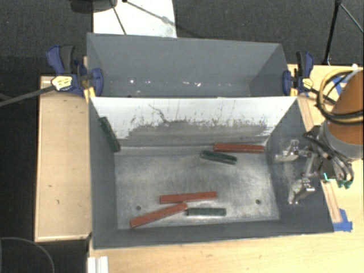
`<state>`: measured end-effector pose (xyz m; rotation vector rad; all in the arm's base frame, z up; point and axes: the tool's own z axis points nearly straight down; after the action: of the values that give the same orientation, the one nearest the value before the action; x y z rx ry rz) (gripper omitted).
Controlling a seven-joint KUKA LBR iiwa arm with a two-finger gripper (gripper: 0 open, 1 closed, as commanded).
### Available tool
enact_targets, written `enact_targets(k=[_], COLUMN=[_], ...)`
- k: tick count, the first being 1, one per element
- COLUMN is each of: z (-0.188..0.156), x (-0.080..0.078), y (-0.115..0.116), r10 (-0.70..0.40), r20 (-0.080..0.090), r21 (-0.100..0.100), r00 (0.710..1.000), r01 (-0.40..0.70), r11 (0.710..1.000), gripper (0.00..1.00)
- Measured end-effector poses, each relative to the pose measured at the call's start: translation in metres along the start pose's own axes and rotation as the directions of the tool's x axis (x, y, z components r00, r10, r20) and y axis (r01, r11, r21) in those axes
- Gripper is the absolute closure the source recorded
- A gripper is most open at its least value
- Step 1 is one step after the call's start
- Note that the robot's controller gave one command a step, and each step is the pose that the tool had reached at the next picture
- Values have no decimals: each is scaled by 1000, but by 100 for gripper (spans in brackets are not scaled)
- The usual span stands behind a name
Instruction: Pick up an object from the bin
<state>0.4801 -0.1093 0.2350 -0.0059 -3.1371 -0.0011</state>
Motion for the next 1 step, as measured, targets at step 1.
enact_targets(k=[1], z=[-3], x=[-2], y=[1], r10=[-4], r20=[7], r21=[1], r00=[1000], r01=[4], r11=[1000], gripper=[0])
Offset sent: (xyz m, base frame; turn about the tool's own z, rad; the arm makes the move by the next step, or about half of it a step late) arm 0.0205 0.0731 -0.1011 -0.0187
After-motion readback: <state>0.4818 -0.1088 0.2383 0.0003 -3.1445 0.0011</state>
